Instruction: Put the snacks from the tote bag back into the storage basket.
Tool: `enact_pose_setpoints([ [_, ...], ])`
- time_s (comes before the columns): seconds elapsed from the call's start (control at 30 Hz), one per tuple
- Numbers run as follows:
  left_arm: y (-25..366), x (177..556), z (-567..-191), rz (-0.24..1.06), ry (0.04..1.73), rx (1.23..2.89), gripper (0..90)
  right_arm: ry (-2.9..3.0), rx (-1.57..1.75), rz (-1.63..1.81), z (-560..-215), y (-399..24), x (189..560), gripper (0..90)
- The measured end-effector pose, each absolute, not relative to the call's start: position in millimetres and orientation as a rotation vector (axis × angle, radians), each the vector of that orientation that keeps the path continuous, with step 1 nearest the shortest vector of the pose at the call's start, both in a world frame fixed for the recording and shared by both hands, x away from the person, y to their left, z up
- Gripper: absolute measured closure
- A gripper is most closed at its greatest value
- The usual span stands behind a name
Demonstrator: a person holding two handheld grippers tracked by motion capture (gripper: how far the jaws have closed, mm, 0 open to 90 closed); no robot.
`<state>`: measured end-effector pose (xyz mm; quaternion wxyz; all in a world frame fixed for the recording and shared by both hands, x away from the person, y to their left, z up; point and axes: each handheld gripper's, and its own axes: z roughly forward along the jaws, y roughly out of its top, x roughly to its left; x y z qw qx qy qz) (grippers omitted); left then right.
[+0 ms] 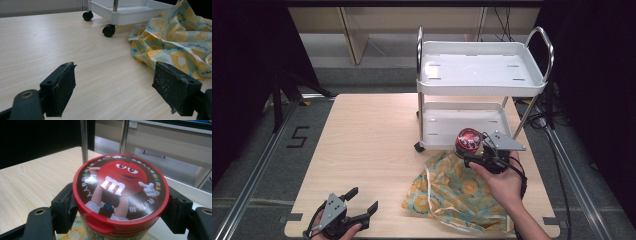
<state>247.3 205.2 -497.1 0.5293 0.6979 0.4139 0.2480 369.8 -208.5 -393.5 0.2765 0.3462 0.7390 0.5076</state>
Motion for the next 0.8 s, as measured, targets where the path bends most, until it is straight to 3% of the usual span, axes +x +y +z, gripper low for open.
enact_pose_setpoints([
  [0.8,205.7,248.2,-497.4,0.591,0.971,1.66,17.6,2.005,0.944,1.364,-389.6,-202.3,375.4,26.5],
])
